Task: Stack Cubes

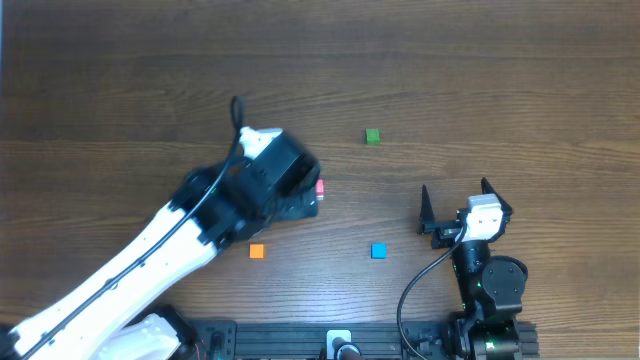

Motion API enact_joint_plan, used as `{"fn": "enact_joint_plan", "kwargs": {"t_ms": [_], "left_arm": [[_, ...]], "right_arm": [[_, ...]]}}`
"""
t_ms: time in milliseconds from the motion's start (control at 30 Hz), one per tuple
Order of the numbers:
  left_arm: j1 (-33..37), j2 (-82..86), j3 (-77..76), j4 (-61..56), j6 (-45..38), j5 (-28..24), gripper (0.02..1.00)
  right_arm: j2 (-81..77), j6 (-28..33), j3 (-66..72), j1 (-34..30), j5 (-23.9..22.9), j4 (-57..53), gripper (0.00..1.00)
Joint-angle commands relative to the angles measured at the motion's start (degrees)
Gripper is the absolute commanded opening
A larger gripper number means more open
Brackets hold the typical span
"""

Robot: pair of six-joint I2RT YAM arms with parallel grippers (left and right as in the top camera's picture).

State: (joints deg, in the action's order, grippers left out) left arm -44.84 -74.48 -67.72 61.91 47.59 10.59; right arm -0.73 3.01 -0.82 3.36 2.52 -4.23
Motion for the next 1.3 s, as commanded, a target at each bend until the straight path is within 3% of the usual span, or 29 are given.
{"fn": "enact_joint_plan", "kwargs": {"t_ms": [33,333,533,1300], "left_arm": [[0.1,6.5,13.8,-2.8,2.4,0.3,0.998],[0.1,9.0,32.8,-17.8,2.6,-3.0,0.967],[0.1,8.6,33.7,-18.5,2.6,-3.0,0.945],[0.0,0.2,34.4,-21.3,3.7,-3.8,0.663]], "right_arm": [[0.4,-0.1,0.5,-0.4,0.6,0.2,0.993],[0.4,-0.1,0.5,-0.4,0.6,0.2,0.991],[0.4,-0.1,0.5,-0.4,0.6,0.2,0.993],[0.4,-0.1,0.5,-0.4,0.6,0.2,0.993]]}}
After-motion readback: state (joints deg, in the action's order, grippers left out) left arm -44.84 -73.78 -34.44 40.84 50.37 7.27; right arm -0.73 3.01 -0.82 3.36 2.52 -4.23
